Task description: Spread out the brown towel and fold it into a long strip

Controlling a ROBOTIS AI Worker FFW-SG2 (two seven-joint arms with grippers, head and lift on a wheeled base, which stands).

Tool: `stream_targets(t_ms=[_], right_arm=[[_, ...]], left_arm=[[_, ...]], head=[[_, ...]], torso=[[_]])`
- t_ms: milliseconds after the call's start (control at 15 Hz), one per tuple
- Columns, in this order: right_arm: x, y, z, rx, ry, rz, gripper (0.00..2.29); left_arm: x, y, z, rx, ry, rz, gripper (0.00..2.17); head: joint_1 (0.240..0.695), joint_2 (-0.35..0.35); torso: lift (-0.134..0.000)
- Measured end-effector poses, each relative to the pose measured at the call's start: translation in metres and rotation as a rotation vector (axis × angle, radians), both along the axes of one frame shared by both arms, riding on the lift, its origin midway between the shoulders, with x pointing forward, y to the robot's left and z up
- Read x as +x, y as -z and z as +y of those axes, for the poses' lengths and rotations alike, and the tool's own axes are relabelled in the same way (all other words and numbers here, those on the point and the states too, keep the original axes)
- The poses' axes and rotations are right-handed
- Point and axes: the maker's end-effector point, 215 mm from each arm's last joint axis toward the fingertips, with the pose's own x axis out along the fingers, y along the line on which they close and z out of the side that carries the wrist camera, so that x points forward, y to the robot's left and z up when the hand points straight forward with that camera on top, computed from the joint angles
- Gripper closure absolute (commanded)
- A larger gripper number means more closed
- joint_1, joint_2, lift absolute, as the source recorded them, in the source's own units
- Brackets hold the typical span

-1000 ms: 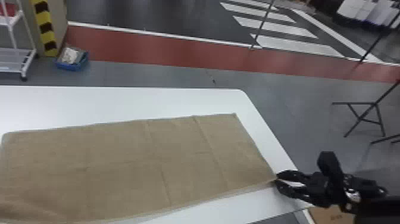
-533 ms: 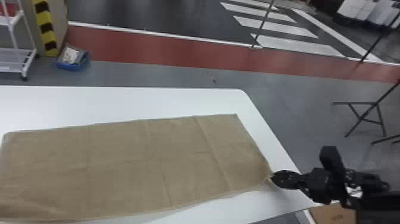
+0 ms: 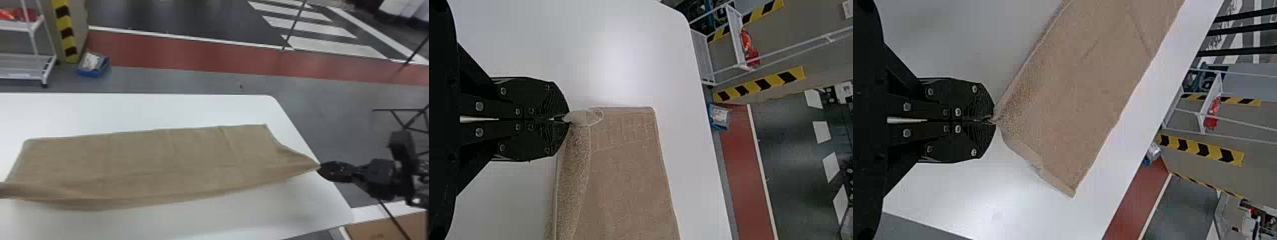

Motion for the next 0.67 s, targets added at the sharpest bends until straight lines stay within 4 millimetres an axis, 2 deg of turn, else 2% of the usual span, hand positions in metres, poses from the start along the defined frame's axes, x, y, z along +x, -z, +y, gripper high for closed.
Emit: stream_targets(t_ms=[133, 333, 467, 667], right_arm=[[0.022, -0.009, -0.008, 0.027, 0.013, -0.02, 1.24], [0.053, -0.004, -0.012, 0.062, 0.015, -0.003, 1.24], [0.071, 0.0, -0.012, 0.078, 0.01, 0.016, 1.24], [0.104, 0.002, -0.016, 0.104, 0.023, 0.019, 1.24]], left_arm=[[0.015, -0.013, 0.0, -0.001, -0.005, -0.037, 1.83], [0.041, -0.022, 0.005, -0.008, -0.021, -0.064, 1.83], [0.057, -0.019, 0.006, -0.019, -0.025, -0.056, 1.83], [0.079, -0.003, 0.001, -0.022, -0.024, -0.017, 1.83]], head=[[0.695, -0.29], [0.695, -0.27], [0.695, -0.254], [0.695, -0.25]], torso=[[-0.125], [-0.125], [-0.125], [-0.125]])
